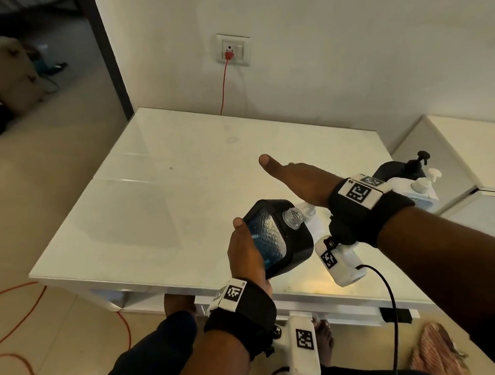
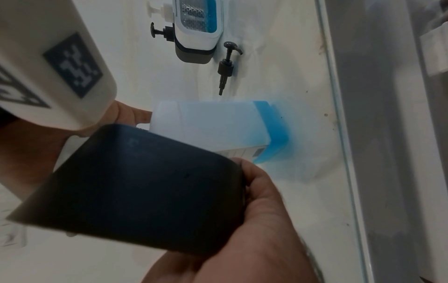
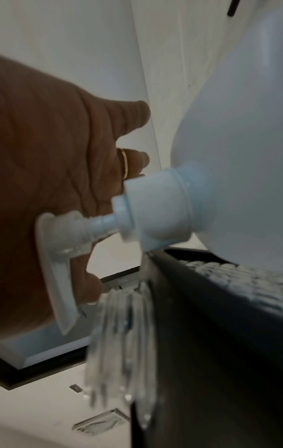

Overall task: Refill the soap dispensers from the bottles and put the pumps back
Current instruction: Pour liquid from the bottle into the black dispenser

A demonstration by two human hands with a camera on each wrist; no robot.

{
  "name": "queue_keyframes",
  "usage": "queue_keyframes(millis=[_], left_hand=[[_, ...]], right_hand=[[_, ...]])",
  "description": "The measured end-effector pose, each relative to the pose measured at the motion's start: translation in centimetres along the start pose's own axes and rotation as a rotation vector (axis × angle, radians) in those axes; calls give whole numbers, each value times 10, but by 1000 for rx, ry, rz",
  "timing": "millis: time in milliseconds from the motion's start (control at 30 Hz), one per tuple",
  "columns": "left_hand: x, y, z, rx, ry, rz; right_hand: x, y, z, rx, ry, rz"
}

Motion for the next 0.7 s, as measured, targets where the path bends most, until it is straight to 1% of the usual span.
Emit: queue_keyframes(millis=[67, 233, 333, 467, 567, 667, 700], left_hand=[[-1, -1, 0, -7, -3, -8], [-4, -1, 0, 7, -12, -17], [-7, -1, -1, 4, -15, -22], [-10, -3, 1, -19, 27, -1], [-9, -4, 1, -43, 64, 17], [-13, 4, -1, -50, 61, 27], [-13, 6, 0, -47, 57, 30]], right_hand=[[3, 2, 1, -34, 13, -32], [5, 9, 4, -81, -6, -31], [5, 11, 6, -69, -13, -47], [14, 19, 7, -101, 36, -69], [20, 30, 6, -73, 66, -128], [18, 43, 9, -157, -129, -155], [16, 46, 9, -183, -162, -169]])
Point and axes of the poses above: each hand's wrist, its own y-axis away from the middle knuckle, its own z-axis out of the back of the hand, x = y × z, the point moved 1 cm from there along -y, towards the middle knuckle, and after that the axes turned 7 degrees about x, right-handed, at the moved point
